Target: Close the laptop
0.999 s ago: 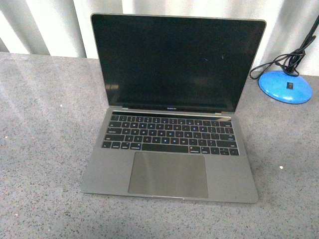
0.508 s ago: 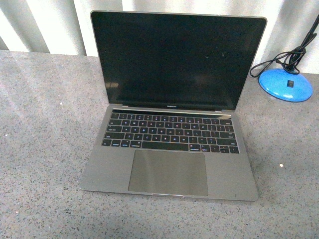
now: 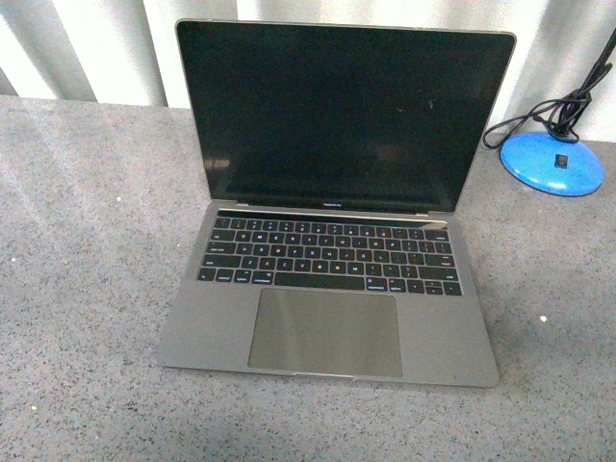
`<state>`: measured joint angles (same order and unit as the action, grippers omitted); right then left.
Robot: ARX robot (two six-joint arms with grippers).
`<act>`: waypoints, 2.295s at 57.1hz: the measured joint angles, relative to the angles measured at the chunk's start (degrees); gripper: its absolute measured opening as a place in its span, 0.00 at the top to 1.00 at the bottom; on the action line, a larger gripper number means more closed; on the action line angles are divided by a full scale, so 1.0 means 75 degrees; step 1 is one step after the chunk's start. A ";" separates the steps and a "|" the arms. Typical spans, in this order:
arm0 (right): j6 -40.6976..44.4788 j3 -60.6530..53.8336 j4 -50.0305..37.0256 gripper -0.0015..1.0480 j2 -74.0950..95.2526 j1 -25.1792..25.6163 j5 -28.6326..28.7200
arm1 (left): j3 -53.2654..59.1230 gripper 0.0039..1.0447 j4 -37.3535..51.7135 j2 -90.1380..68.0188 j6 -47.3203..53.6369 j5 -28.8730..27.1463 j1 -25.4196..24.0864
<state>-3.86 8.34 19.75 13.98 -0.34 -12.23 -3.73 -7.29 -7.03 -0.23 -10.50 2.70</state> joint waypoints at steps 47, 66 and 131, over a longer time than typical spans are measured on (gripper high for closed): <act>0.4788 0.4934 -0.2879 0.10 0.8472 -0.0283 0.0484 | -0.3010 0.06 0.5123 -0.7778 0.1000 0.2480 -0.0291; 0.5939 0.6819 -0.3311 0.10 1.0282 -0.0816 0.0449 | -0.4418 0.06 0.5750 -0.9885 0.1766 0.2078 0.0571; 0.6006 0.9932 -0.1393 0.99 1.2683 -0.1317 0.1600 | -0.8067 0.97 0.5158 -1.3082 0.5115 0.1906 0.1862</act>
<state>41.19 82.83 9.30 109.10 -10.22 -0.23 -64.23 31.40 -105.14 38.13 3.79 16.67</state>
